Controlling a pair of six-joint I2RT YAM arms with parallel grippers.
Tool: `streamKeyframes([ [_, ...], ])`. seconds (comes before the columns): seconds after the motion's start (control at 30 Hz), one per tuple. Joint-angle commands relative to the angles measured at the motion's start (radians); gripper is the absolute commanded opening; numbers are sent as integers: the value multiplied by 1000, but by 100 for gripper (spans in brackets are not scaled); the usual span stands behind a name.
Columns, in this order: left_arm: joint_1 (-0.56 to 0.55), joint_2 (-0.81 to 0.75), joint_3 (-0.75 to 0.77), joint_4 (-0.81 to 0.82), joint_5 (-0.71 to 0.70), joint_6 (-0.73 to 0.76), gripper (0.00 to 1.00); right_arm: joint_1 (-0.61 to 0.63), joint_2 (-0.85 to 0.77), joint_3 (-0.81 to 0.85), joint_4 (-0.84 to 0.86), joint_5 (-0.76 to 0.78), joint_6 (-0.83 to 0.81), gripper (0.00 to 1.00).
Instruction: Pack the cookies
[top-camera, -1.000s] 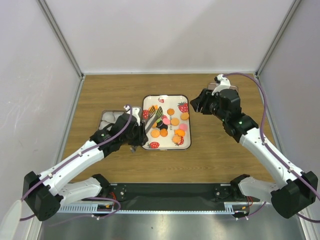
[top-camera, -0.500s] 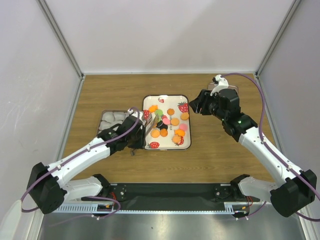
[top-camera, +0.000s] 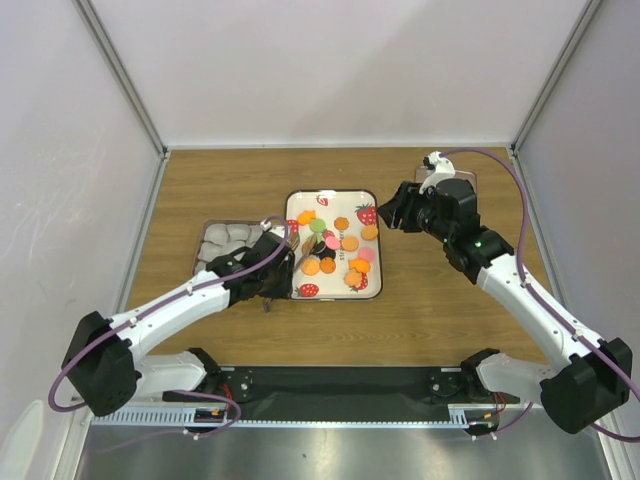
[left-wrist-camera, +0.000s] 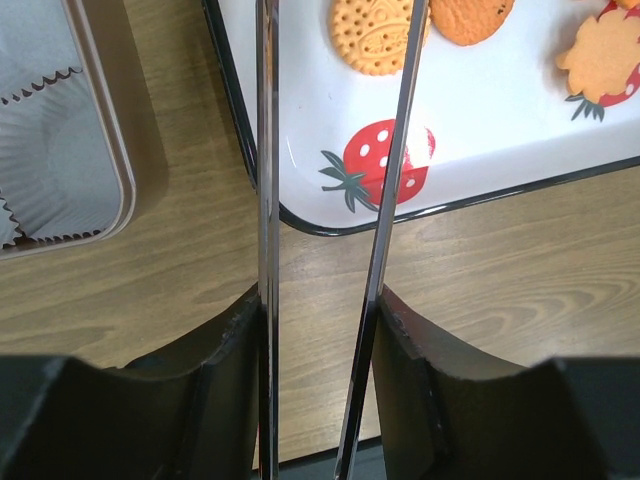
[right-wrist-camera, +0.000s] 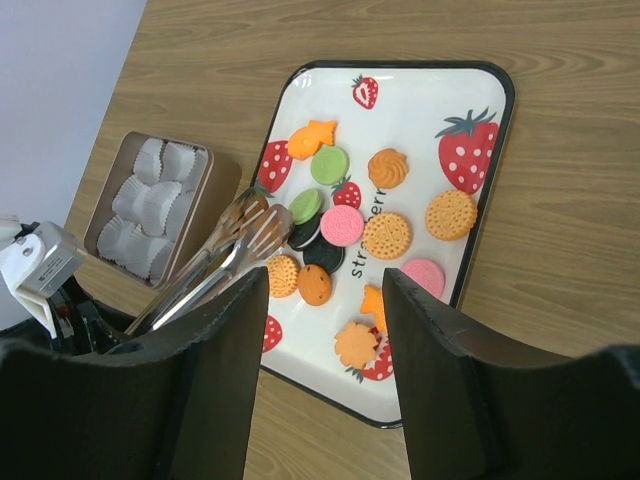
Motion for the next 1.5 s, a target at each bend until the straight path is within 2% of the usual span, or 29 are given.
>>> streamKeyframes([
  [0.0, -7, 11, -10, 40, -13, 25, 47, -5, -2, -2, 18, -16, -22, 55],
  [0.57, -8, 41, -27, 51, -2, 25, 48, -3, 0, -5, 23, -28, -22, 55],
  [1.13, -8, -14, -7, -20, -23, 16, 38, -5, -3, -7, 29, -43, -15, 54],
  [1.47, -8, -44, 24, -40, -22, 27, 37, -5, -9, -8, 27, -36, -16, 54],
])
